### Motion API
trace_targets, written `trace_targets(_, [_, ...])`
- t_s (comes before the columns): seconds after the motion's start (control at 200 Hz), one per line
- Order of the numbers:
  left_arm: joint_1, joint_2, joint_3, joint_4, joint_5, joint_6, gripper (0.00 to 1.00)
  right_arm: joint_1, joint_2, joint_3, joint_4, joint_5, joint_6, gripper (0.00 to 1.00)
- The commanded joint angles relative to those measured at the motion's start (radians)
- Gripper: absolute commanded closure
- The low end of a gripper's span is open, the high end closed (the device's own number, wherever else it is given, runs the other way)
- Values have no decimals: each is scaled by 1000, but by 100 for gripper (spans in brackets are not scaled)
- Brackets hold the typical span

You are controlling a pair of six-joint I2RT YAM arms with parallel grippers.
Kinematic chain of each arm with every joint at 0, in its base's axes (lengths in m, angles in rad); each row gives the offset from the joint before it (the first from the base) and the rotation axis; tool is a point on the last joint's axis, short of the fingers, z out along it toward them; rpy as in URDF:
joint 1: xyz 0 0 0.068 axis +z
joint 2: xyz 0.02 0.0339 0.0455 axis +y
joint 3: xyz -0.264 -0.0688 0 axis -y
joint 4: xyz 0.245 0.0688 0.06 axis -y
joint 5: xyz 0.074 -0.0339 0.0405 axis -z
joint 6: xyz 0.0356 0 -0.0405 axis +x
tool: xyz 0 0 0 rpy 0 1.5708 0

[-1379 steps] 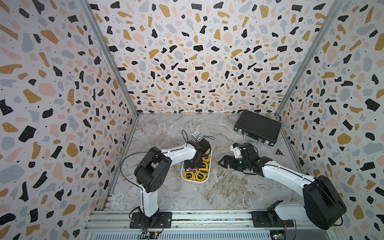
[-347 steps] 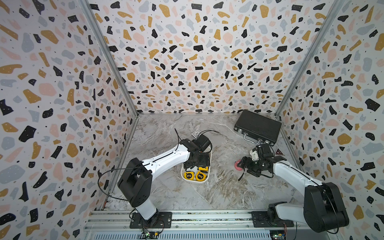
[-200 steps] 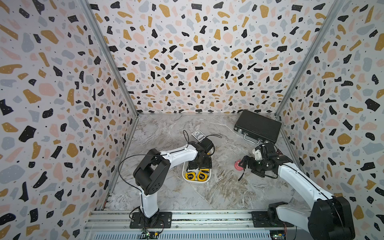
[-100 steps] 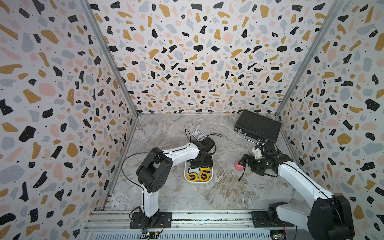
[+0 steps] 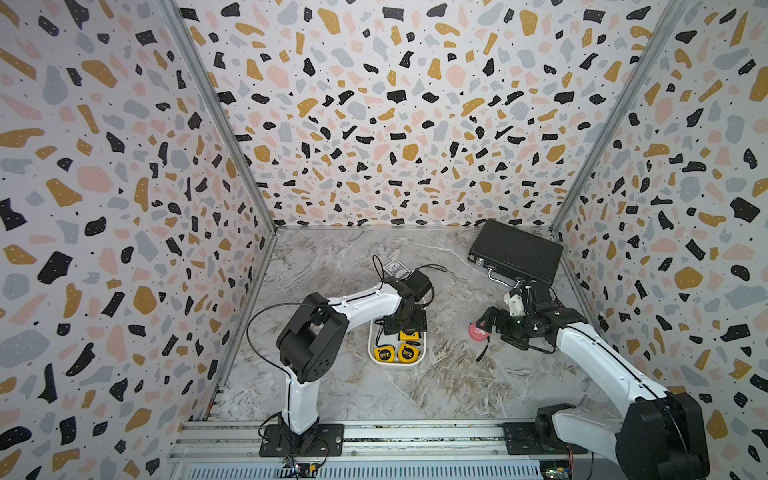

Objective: Take the tape measure out of the storage box
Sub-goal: Pick up the tape measure from the storage box.

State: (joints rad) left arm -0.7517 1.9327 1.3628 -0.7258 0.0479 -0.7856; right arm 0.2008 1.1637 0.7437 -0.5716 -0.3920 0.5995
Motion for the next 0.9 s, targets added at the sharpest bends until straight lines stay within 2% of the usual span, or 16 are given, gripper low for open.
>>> trace_targets(0.0, [0, 28, 37, -29, 13, 0, 17, -4, -26, 28, -5, -8, -11, 1])
trace_targets(0.18, [0, 50, 38, -37, 29, 6, 20, -4, -19, 28, 11, -16, -4, 1])
trace_targets(0.435, [0, 64, 41, -53, 40, 15, 32, -4, -20, 14, 29, -19, 12, 0])
trace_targets(0.501, [1, 61, 40, -58, 38, 16, 38, -4, -22, 10, 34, -22, 18, 1])
trace_targets(0.686, [1, 26, 42, -81, 28, 14, 61, -3, -35, 3, 44, -29, 28, 0])
trace_targets(0.891, [0, -75, 21, -115, 9, -7, 85, -3, -63, -22, 66, -54, 38, 1])
